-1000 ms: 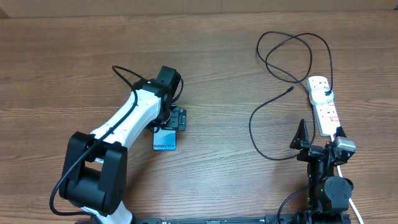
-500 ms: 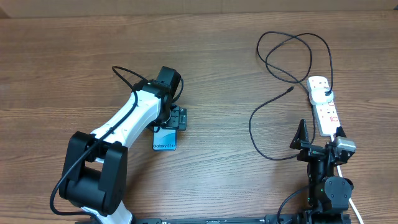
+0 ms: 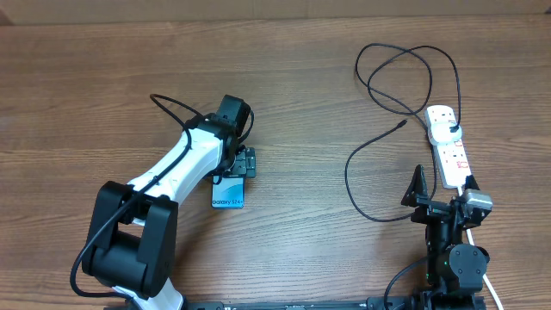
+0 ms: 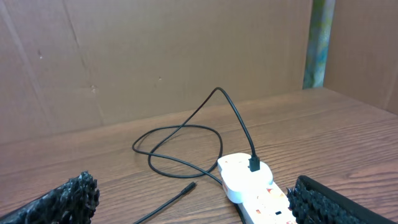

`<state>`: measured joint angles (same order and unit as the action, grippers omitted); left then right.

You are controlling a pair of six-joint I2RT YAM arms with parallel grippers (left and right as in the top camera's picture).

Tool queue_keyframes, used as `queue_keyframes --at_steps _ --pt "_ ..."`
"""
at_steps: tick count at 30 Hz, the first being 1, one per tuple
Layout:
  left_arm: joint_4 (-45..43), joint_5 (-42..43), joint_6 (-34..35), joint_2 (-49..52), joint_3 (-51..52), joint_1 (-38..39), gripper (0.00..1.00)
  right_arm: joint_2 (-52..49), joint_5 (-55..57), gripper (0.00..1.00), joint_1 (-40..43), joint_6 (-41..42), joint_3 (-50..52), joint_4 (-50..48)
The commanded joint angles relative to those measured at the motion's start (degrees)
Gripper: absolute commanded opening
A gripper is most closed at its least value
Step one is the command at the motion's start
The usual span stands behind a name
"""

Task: Plug charger to phone and switch on socket
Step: 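Lower the left gripper onto the phone's top edge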

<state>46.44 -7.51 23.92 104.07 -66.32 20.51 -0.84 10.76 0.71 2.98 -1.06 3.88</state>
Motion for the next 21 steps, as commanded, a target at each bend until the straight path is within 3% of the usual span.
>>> queue_keyframes --at_steps 1,13,21 --pt "-1.51 0.74 1.36 0.50 2.32 0.13 1.00 0.68 0.31 1.00 0.15 0.13 0.61 -0.39" --pt "-6.34 4.39 -6.25 0.50 6.19 0.13 1.00 0.68 0.31 1.00 0.15 0.13 0.61 -0.39" --pt "-6.23 4.04 -6.34 0.52 6.19 0.07 1.00 0.68 0.33 1.00 0.15 0.13 0.61 -0.39"
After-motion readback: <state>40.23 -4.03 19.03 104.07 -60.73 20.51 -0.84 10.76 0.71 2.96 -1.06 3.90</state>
